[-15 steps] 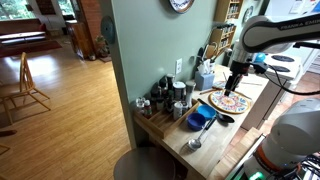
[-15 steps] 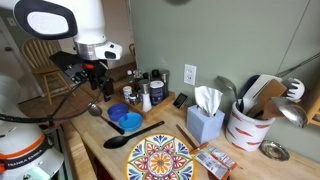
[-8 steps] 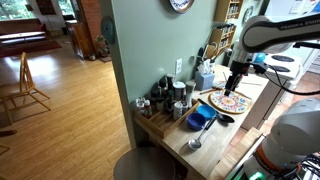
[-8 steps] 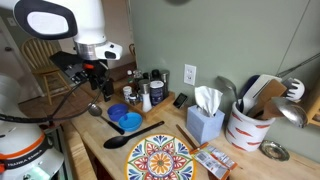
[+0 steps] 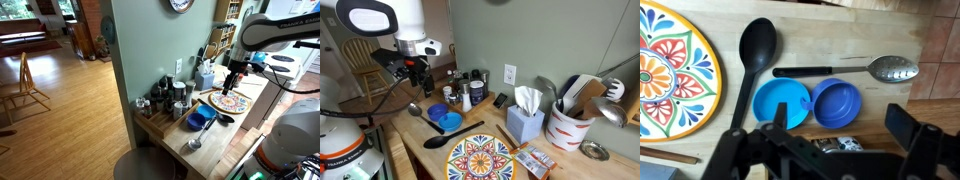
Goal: Remove one bottle from the box
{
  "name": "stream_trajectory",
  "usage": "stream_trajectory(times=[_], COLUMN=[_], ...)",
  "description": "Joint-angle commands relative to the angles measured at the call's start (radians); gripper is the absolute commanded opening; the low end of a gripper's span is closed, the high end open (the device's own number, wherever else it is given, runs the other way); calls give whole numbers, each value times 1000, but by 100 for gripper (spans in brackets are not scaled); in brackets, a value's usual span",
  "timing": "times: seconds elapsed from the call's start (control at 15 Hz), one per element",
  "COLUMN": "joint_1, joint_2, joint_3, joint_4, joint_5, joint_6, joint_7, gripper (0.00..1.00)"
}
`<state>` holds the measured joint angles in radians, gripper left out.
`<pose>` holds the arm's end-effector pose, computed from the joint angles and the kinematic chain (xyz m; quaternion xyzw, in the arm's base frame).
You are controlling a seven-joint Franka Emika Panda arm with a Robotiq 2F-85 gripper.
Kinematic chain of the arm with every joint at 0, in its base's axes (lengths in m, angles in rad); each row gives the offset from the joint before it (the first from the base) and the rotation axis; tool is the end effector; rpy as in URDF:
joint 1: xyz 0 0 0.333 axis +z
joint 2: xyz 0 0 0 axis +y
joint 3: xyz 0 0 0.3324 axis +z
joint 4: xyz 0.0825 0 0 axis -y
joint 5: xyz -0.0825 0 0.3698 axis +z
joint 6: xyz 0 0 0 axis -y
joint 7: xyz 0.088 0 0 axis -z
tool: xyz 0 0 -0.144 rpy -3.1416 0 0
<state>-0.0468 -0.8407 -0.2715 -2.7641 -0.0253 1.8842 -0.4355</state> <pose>0.2554 -0.0792 0.4115 -0.9897 -0.1090 -0.0022 0.0929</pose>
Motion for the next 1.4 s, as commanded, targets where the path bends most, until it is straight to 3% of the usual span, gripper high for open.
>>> stream_trajectory(times=[0.0, 0.4, 0.73, 1.0, 1.33], joint_1=[62, 167, 208, 190, 159], joint_2=[-10, 27, 136, 262, 414], joint_3=[74, 203, 285, 339, 356], joint_4=[4, 32, 104, 175, 260], joint_5=[68, 181, 202, 184, 177], joint_6=[-15, 40, 159, 277, 373], joint_7=[52, 141, 228, 339, 471], gripper=[100, 100, 100, 100, 100])
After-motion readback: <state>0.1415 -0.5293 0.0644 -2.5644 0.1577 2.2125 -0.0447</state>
